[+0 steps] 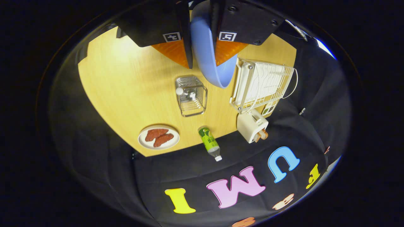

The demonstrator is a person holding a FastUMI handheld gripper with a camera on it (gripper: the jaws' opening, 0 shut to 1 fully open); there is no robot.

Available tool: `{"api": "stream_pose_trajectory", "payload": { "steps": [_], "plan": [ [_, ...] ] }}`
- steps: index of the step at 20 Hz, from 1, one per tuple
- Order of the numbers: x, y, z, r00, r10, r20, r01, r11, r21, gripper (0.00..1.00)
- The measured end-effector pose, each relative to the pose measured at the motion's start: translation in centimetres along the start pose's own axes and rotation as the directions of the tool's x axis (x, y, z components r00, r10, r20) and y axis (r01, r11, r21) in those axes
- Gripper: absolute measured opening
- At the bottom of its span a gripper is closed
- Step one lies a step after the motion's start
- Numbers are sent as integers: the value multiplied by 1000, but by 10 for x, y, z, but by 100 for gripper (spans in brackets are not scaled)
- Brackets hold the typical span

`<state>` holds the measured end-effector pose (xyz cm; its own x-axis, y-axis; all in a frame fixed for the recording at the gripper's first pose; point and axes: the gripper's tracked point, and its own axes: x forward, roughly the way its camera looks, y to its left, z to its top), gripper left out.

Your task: Take the plate from the dish rack, then take the spoon from the basket and place it into the plate.

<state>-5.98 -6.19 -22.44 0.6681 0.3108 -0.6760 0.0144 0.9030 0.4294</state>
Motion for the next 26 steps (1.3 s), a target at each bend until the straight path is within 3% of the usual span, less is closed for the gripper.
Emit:
{"api": "stream_pose_trajectory", "payload": {
  "steps": [5,10,11,13,14,15,20,26],
  "plan": [
    [48,-12,-38,991,69,-117,-68,998,13,29],
    [69,-21,-32,993,88,-83,-91,996,-25,32],
    [69,-25,-27,994,92,-65,-94,995,-33,39],
    [66,-30,-20,995,97,-34,-98,994,-53,66],
    [62,-35,-15,996,93,-16,-94,993,-77,87],
    [59,-43,-8,997,79,8,-77,990,-114,96],
    [34,-50,34,974,122,192,-58,950,-307,98],
    [36,-26,82,895,261,362,-54,868,-493,98]
  ]
}}
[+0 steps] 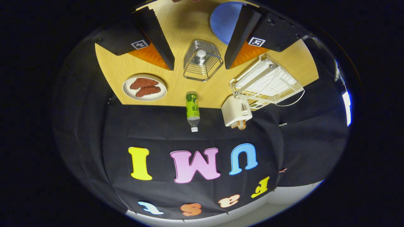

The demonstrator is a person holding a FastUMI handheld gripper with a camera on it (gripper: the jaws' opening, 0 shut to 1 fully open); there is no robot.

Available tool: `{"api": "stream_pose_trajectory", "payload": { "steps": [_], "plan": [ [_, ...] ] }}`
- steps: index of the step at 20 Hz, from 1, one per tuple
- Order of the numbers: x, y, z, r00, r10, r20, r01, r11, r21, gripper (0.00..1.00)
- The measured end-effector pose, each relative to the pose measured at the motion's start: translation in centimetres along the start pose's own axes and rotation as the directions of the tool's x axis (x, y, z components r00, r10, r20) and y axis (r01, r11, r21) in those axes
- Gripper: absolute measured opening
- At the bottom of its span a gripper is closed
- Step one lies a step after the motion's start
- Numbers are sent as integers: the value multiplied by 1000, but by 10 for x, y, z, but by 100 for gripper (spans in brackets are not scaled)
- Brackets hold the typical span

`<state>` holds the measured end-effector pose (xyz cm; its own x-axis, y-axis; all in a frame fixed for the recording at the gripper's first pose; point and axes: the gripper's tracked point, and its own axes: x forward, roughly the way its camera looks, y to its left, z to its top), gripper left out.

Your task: Take the plate from the dish rack, then take the spoon from the basket and place it into the plate.

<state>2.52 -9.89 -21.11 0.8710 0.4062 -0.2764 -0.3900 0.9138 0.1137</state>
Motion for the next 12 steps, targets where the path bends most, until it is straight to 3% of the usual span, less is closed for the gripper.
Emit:
{"api": "stream_pose_trajectory", "payload": {
  "steps": [7,12],
  "plan": [
    [37,7,-26,998,55,31,-50,989,-143,91],
    [41,15,-30,993,96,65,-83,981,-173,68]
  ]
}}
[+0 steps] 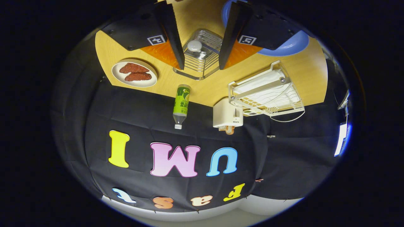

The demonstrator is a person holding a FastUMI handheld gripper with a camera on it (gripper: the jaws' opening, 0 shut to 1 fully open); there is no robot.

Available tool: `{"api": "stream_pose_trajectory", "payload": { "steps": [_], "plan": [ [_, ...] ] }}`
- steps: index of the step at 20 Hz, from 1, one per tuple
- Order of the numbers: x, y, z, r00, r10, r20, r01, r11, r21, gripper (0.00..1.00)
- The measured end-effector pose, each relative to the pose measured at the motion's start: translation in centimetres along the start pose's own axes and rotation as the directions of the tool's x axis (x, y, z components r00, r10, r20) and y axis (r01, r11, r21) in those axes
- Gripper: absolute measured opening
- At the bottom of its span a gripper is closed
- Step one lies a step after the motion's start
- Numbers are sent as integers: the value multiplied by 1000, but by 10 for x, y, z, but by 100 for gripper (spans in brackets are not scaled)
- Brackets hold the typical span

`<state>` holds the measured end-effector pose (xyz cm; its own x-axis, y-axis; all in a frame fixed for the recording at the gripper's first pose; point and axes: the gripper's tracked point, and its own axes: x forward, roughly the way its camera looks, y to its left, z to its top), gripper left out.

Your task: Take the plate from the dish rack, then take the spoon from the basket and place it into the plate.

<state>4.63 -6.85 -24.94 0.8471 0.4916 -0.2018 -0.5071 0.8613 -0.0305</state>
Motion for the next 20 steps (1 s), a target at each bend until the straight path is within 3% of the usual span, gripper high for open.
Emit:
{"api": "stream_pose_trajectory", "payload": {
  "steps": [2,7,8,14,20],
  "plan": [
    [4,4,-1,1000,10,-1,-10,1000,5,65],
    [10,9,-3,1000,3,-25,-3,1000,22,38],
    [10,9,-3,1000,0,-29,1,1000,26,25],
    [11,0,0,996,-20,-92,24,999,39,15],
    [10,-5,24,993,-10,-113,18,997,69,13]
  ]
}}
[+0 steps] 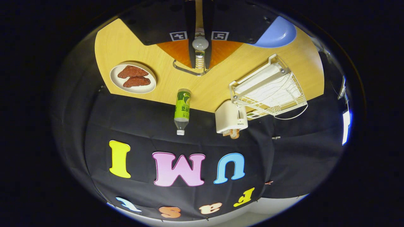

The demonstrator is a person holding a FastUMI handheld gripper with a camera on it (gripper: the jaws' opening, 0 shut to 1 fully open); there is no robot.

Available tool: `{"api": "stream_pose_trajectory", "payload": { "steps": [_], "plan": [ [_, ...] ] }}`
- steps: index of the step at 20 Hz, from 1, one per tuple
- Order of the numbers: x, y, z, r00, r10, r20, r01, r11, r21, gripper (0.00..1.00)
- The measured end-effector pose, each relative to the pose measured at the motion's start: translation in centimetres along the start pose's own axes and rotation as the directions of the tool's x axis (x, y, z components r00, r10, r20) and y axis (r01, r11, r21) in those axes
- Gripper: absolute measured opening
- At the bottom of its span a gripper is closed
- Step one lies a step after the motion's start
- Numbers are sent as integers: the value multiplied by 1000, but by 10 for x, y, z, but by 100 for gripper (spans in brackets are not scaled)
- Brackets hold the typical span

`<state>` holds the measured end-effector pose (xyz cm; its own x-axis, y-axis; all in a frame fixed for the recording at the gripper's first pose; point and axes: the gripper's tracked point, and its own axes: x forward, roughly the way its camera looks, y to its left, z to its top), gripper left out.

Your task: Take the plate from the dish rack, then take the spoon from the basket and place it into the plate.

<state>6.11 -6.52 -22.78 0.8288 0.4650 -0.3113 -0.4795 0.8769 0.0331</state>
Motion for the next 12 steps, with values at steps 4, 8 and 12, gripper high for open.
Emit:
{"api": "stream_pose_trajectory", "payload": {
  "steps": [4,8,12],
  "plan": [
    [-15,4,26,1000,15,17,-15,1000,3,13],
    [-41,8,64,998,31,61,-32,999,4,13],
    [-70,28,96,990,95,103,-95,995,-3,12]
  ]
}}
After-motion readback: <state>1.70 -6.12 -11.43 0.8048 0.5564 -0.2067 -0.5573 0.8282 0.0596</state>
